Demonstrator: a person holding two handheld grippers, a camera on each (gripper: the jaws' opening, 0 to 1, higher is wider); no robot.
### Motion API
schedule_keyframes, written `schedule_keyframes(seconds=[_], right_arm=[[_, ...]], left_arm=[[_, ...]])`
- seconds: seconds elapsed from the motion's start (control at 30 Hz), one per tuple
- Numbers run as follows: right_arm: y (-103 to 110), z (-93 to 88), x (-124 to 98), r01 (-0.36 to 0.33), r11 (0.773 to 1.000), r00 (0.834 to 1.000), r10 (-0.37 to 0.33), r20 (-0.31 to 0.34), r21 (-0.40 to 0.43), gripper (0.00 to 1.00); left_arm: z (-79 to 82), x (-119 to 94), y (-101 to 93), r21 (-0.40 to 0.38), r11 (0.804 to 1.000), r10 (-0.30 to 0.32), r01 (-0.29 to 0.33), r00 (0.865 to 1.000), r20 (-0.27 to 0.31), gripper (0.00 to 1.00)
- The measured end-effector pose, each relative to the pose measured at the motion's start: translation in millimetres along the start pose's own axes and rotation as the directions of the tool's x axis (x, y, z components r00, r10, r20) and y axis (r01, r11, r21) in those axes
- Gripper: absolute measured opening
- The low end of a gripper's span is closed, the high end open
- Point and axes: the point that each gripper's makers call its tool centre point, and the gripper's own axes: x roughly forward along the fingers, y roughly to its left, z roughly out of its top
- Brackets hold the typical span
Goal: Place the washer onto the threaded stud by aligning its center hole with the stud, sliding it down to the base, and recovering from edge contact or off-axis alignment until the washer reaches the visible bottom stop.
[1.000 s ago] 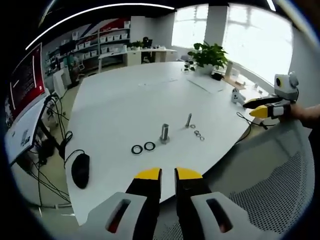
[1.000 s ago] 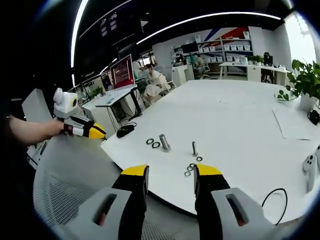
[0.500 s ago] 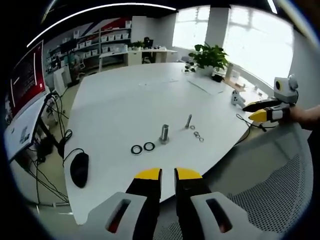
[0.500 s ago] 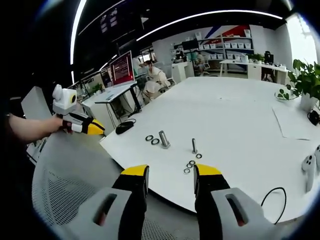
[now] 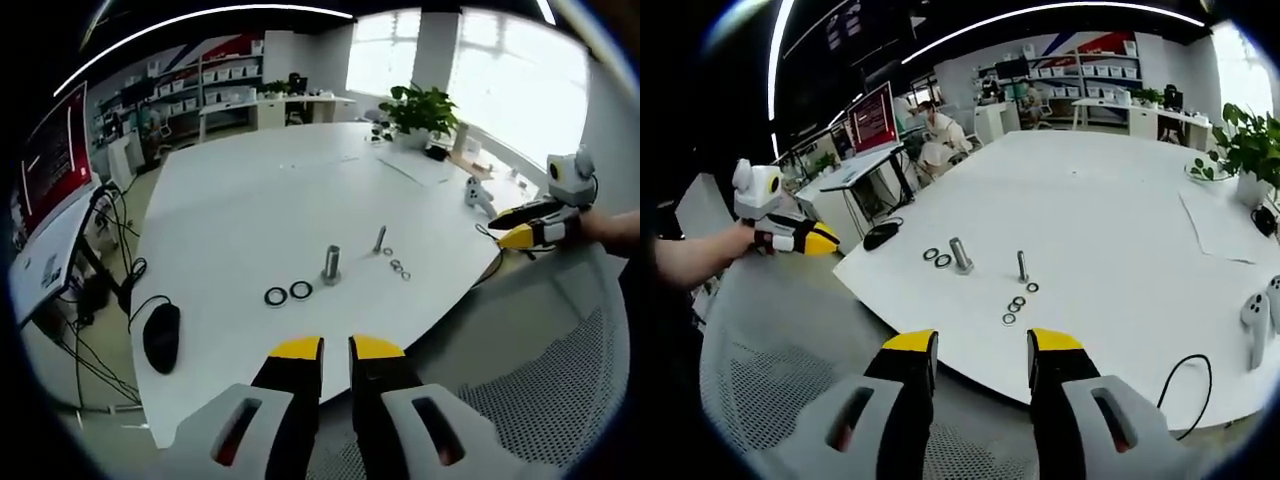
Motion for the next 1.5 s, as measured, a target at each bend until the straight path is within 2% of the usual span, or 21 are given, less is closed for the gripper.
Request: schedule_keyframes(seconds=[0.4, 1.07, 1.43, 1.5], right_arm=[[1, 1.1, -1, -0.013, 1.0, 1.0, 0.013, 0.016, 0.014, 0.38], [3, 2.0, -1, -0.029, 0.999, 0.999, 0.029, 0.022, 0.02, 0.38], [7, 1.2, 1, -0.047, 0.999, 0.999, 0.047, 0.011, 0.01, 0.36], [8, 1.1, 2, -0.049, 0.999, 0.999, 0.049, 0.01, 0.011, 0.36]], left_arm=[[-6.1, 3, 0.9, 0.011, 1.0, 0.012, -0.011, 0.999, -0.036, 0.07], [-19.5, 8, -1.0, 0.019, 1.0, -0.002, 0.004, 0.994, -0.11, 0.08], [-22.5, 8, -1.1, 0.023, 1.0, -0.002, 0.005, 0.992, -0.125, 0.08], [-19.9, 7, 2.3, 0.018, 1.0, 0.007, -0.005, 0.994, -0.111, 0.08]])
